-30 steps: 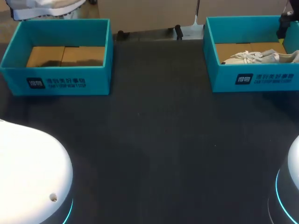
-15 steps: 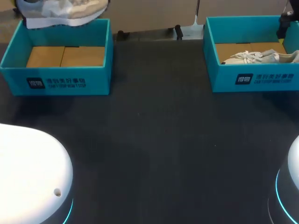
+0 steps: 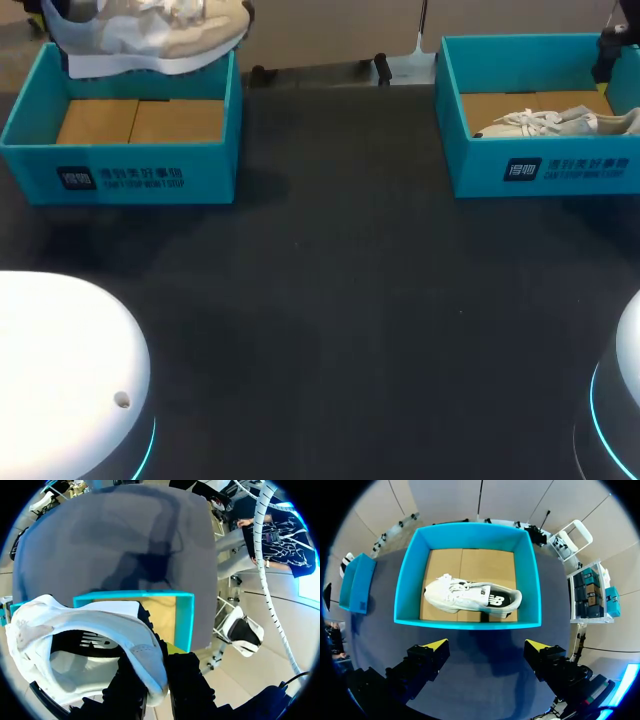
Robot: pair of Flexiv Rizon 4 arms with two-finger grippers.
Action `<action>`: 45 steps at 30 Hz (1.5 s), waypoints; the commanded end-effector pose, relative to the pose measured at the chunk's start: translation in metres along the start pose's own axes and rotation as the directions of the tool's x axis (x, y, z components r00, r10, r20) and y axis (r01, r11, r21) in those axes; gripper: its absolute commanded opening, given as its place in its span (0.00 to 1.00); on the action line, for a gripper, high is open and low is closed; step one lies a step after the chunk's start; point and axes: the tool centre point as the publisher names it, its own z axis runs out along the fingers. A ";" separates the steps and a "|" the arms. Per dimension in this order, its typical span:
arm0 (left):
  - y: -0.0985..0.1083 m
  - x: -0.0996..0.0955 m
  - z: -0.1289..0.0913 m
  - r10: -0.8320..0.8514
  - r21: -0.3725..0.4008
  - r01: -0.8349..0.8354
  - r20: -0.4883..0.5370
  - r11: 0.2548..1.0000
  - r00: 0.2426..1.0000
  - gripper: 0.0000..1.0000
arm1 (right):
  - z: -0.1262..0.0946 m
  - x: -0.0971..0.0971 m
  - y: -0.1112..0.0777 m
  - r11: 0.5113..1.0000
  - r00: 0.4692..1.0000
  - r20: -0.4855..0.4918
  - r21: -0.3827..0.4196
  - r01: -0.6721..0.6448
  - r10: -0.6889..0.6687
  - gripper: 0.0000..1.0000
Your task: Take the shoe out of the shoebox, open the shoe tongue, remove and reinsert the insole, then place the shoe into the shoebox
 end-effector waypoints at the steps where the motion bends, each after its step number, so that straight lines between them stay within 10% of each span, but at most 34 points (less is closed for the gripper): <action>1: -0.016 -0.005 -0.008 0.004 -0.065 -0.004 -0.003 0.998 1.000 0.00 | 0.000 0.000 0.000 1.000 1.000 0.001 0.000 0.000 0.000 1.00; 28: -0.106 -0.123 -0.038 0.044 -0.047 -0.044 0.001 0.998 0.999 0.00 | 0.000 0.000 0.000 1.000 1.000 0.001 0.000 0.000 0.000 1.00; 45: -0.106 -0.123 -0.038 0.044 -0.047 -0.044 0.001 0.998 0.999 0.00 | 0.000 0.000 0.000 1.000 1.000 0.001 0.000 0.000 0.000 1.00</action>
